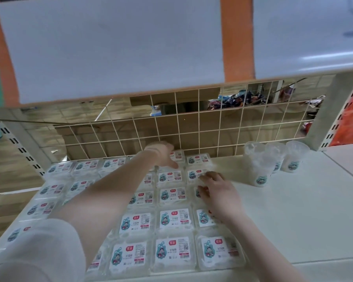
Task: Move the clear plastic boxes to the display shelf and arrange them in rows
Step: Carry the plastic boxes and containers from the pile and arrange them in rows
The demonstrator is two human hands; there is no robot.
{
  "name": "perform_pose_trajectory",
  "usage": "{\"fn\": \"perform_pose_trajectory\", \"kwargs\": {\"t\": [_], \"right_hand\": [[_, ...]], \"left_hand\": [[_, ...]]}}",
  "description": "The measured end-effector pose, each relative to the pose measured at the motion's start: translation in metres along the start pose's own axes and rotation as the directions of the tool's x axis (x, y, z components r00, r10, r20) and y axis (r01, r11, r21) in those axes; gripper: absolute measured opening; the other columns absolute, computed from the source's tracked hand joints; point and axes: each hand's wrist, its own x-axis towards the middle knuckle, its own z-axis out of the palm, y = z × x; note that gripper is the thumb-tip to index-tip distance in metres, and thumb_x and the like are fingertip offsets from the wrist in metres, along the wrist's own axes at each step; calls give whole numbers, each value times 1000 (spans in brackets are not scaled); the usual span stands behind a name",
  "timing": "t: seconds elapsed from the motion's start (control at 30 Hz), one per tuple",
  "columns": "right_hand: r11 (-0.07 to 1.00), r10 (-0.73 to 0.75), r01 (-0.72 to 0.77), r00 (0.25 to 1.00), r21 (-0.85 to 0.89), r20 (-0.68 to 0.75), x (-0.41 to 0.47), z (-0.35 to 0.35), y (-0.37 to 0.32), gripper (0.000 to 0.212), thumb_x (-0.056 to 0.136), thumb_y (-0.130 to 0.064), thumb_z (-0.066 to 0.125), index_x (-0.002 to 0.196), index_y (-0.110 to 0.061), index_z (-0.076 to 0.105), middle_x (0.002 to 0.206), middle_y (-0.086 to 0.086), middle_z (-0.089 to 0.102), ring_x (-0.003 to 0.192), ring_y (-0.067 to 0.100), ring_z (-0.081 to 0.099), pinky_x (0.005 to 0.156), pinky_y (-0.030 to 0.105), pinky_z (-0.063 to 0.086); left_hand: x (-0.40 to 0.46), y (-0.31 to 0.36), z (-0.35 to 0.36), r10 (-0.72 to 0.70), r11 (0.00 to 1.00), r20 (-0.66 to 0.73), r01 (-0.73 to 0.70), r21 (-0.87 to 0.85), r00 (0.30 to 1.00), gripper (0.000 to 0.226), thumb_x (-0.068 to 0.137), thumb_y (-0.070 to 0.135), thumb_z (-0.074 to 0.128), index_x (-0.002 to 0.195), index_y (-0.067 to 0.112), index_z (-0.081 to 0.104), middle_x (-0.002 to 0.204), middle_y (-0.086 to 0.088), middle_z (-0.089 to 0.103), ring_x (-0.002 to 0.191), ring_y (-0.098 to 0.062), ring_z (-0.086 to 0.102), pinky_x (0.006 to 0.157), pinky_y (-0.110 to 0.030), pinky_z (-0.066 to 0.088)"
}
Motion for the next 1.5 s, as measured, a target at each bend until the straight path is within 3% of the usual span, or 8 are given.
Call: {"fn": "perform_pose_trajectory", "kwargs": {"t": [0.23, 0.4, 0.83, 0.93, 1.03, 1.13, 1.3, 1.5], "right_hand": [[1000, -14, 14, 1000, -11, 12, -1, -1, 1, 40, 97, -32, 42, 134, -18, 49, 142, -2, 43, 127, 17, 40, 96, 27, 38], [1000, -25, 25, 999, -1, 26, 0, 0, 1, 39, 95, -29, 44, 130, -15, 52, 138, 3, 47, 126, 22, 41, 96, 29, 37], [999, -3, 4, 1000, -39, 30, -1, -10, 0, 37, 96, -35, 40, 128, -18, 51, 129, 1, 50, 118, 19, 44, 90, 28, 39], [997, 70, -70, 997, -20, 14, -11, -16, 1, 38, 96, -34, 40, 129, -17, 51, 126, 2, 51, 117, 20, 44, 91, 29, 38], [985, 156, -161, 985, -69, -75, -29, -18, 2, 35, 97, -34, 40, 118, -11, 58, 113, 7, 57, 105, 26, 52, 81, 32, 40], [950, 279, -294, 950, -105, -138, -53, -20, 2, 34, 96, -34, 44, 107, -7, 61, 105, 11, 60, 99, 30, 54, 76, 35, 40], [855, 476, -502, 860, -131, -184, -106, -25, -12, 35, 94, -31, 44, 118, -9, 57, 120, 10, 56, 112, 28, 48, 89, 34, 35], [757, 610, -646, 752, -98, -249, -180, -36, -26, 33, 95, -33, 45, 115, -9, 56, 116, 9, 55, 109, 27, 47, 82, 33, 34]], "left_hand": [[-8, -3, 4, -28, 999, -10, 28, 24, 1000, 71, 88, 51, 56, 145, 16, 33, 147, -7, 34, 127, -25, 44, 101, -36, 40], [-14, -6, 5, -45, 998, -24, 45, 31, 999, 70, 87, 53, 55, 142, 15, 37, 146, -7, 36, 128, -24, 43, 104, -37, 40], [-28, -14, 17, -21, 1000, -48, 22, 7, 999, 60, 96, 29, 51, 149, 21, 23, 156, -3, 21, 139, -25, 31, 113, -37, 28], [-38, -12, 19, -29, 999, -83, 26, -34, 996, 59, 95, 31, 52, 148, 21, 26, 153, -4, 28, 135, -26, 37, 110, -38, 34], [-59, -10, 28, -12, 992, -268, -22, -122, 963, 49, 94, 29, 53, 140, 17, 41, 137, -6, 47, 123, -23, 48, 101, -38, 44], [-86, -4, 41, -15, 982, -393, -60, -177, 919, 38, 94, 21, 51, 132, 14, 48, 134, -4, 50, 123, -21, 46, 102, -36, 41], [-128, 4, 65, -40, 958, -398, -78, -274, 917, 42, 96, 24, 46, 138, 19, 42, 148, -3, 36, 135, -22, 34, 105, -38, 35], [-157, 25, 86, 48, 960, -400, -154, -236, 915, 39, 95, 26, 45, 133, 18, 49, 145, -10, 37, 129, -30, 37, 100, -43, 39]]}}
